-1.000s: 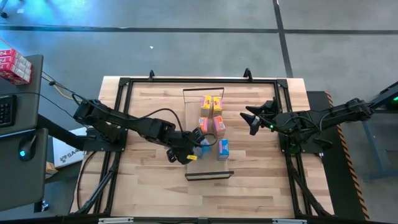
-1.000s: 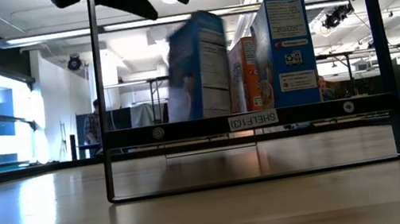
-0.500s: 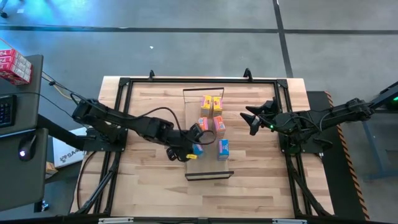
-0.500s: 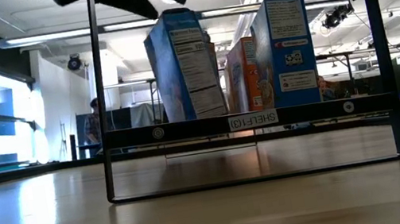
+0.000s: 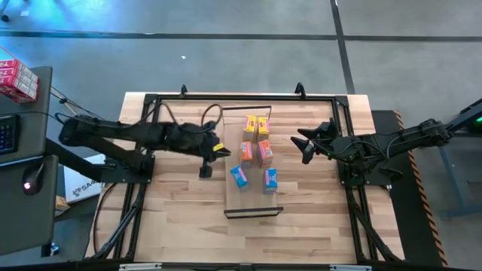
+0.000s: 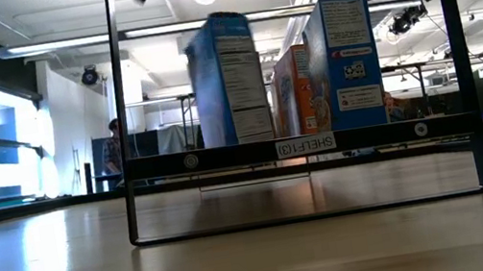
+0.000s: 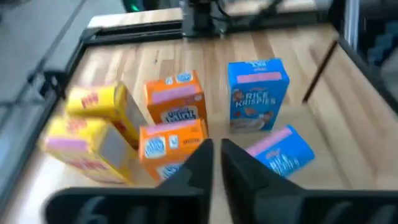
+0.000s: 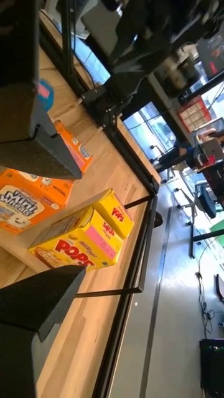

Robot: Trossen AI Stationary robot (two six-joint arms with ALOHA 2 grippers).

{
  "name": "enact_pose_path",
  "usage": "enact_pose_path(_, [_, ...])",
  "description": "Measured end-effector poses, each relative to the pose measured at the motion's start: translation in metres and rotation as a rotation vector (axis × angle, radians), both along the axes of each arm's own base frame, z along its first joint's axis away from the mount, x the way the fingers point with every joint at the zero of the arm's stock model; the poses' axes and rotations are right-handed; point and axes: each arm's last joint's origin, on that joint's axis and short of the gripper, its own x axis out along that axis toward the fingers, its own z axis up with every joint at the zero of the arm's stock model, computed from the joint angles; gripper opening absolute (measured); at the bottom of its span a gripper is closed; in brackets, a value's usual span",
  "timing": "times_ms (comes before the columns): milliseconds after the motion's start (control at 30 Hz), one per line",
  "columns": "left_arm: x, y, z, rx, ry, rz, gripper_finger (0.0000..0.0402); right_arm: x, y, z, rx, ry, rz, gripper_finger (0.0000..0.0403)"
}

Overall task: Stack cereal on shelf
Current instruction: Stack the blue cereal box on the shelf aligned with the other blue cereal box

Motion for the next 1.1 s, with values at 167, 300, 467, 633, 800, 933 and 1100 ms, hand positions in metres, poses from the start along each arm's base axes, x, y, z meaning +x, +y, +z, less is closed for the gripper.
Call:
enact_pose_path(167, [-0.012, -0.002, -0.051, -0.276, -0.120, 0.167, 0.0009, 0.003, 0.001, -0.002, -0.002, 0.006, -0.003, 0.0236])
enact_pose_path(300, [-0.018, -0.008, -0.085, -0.413, -0.167, 0.301, 0.0003, 0.006, 0.001, -0.004, -0.007, 0.017, -0.010, 0.0236])
enact_pose_path(467, [-0.019, -0.019, -0.101, -0.516, -0.203, 0.360, 0.0001, 0.010, 0.000, -0.006, -0.010, 0.030, -0.018, 0.0236])
enact_pose_path(633, [-0.011, -0.035, -0.119, -0.575, -0.168, 0.423, 0.0000, 0.011, -0.001, -0.007, -0.008, 0.037, -0.017, 0.0236])
enact_pose_path(800, [-0.006, -0.046, -0.140, -0.628, -0.153, 0.545, 0.0000, 0.011, -0.001, -0.007, -0.006, 0.036, -0.013, 0.0236])
enact_pose_path(933, [0.001, -0.049, -0.148, -0.669, -0.156, 0.553, 0.0000, 0.011, -0.001, -0.007, -0.008, 0.038, -0.012, 0.0236])
enact_pose_path(1100, [0.008, -0.053, -0.154, -0.760, -0.157, 0.524, 0.0000, 0.011, -0.001, -0.007, -0.007, 0.038, -0.012, 0.0236])
